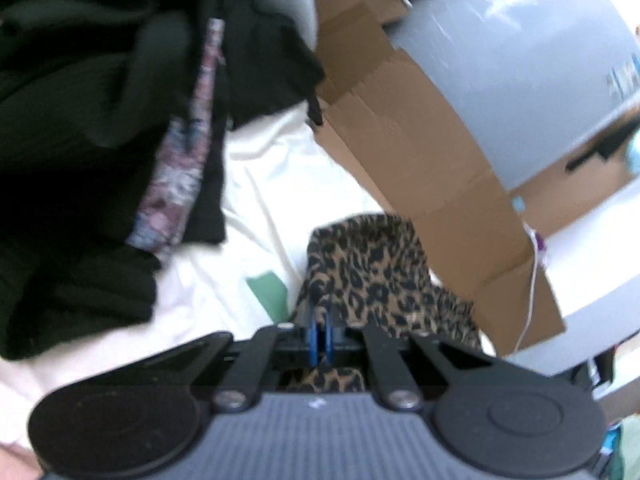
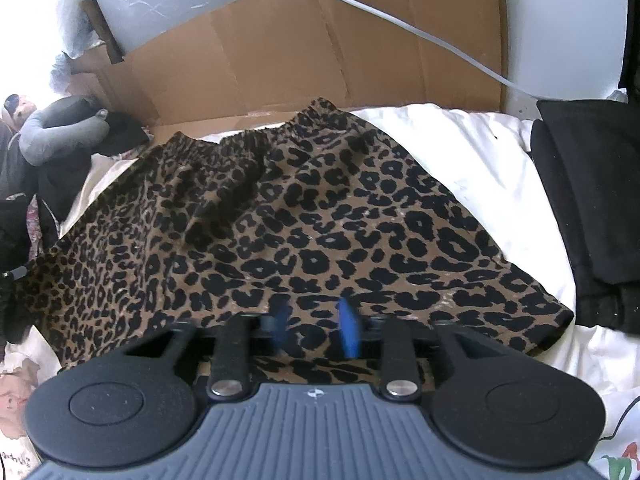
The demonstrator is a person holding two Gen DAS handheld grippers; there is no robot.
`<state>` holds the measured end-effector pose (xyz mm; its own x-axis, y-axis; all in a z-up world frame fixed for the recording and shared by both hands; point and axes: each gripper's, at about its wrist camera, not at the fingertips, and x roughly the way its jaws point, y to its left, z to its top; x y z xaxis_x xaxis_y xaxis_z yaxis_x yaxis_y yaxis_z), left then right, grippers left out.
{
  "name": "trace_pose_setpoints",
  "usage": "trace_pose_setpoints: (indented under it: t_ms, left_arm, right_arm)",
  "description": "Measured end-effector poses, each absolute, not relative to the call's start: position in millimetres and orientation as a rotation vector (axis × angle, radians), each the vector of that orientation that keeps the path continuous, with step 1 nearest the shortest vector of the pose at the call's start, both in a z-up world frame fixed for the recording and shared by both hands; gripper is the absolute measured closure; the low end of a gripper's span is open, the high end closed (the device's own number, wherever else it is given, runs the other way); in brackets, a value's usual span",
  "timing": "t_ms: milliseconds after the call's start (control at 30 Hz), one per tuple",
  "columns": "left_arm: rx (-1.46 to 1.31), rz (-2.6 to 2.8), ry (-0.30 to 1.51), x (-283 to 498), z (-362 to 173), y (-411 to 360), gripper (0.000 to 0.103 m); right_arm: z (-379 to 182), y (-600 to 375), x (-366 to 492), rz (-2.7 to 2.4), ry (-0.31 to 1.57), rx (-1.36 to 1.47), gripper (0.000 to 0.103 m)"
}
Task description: Fold clothes
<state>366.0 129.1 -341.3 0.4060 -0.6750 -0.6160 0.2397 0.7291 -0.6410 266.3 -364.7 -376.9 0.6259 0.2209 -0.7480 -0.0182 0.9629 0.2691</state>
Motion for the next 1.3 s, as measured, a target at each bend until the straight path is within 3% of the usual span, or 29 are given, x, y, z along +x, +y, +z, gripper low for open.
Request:
trace_pose_setpoints:
  t_ms: [233, 433, 533, 1300]
  left_arm:
    - [-0.334, -0.654, 0.982, 342, -316, 83, 0.099]
    - [-0.196, -0.668, 1.023, 327, -313, 48, 0.099]
    - [-0.136, -0.675, 1.017, 323, -310, 37, 0.099]
    - [-0.043, -0.891, 1.041, 273, -290, -65, 0.099]
  right_arm:
    - [-371, -357, 267, 0.171, 0.876, 0.267, 0.060]
    - [-369, -347, 265, 0.257, 0.888, 0.282, 0.026]
    - [-371, -341, 263, 0.286, 0.891, 0.279, 0.018]
    - [-333, -286, 244, 0.428, 0.768, 0.288, 0.017]
